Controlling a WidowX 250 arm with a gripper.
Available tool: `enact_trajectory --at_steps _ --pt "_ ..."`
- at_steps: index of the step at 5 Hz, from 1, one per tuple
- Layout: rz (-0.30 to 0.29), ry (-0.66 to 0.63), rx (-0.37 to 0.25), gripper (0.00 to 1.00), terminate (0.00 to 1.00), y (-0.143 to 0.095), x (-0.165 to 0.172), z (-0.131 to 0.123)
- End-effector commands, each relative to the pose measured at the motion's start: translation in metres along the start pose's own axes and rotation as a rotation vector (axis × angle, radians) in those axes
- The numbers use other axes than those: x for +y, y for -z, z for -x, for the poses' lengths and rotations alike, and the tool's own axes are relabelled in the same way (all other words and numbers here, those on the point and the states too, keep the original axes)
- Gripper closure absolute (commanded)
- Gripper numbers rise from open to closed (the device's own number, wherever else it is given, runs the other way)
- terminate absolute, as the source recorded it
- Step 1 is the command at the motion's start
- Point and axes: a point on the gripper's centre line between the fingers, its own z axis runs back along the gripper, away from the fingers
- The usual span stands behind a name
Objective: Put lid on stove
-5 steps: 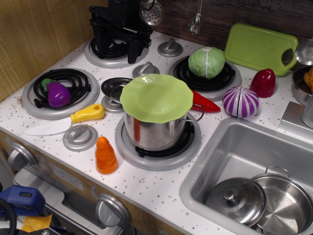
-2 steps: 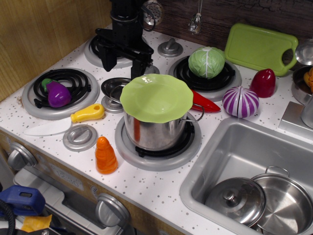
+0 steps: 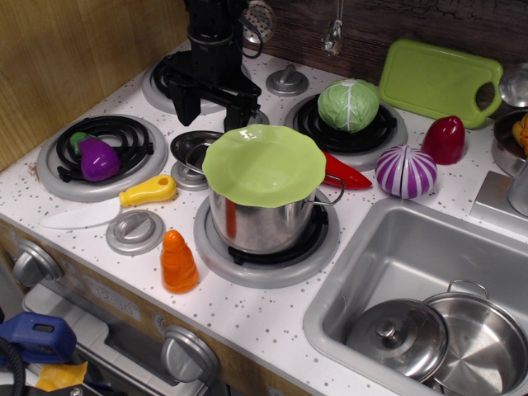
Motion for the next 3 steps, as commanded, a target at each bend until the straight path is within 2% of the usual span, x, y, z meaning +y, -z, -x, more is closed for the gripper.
enact_trajectory --at_steps 1,3 --pt "-0.006 -0.002 -0.039 0.00 0.00 -0.0086 -0.0028 -0.0107" --pt "-0.009 -0.017 -0.053 0.00 0.00 -0.0046 -0.0083 -0.0087"
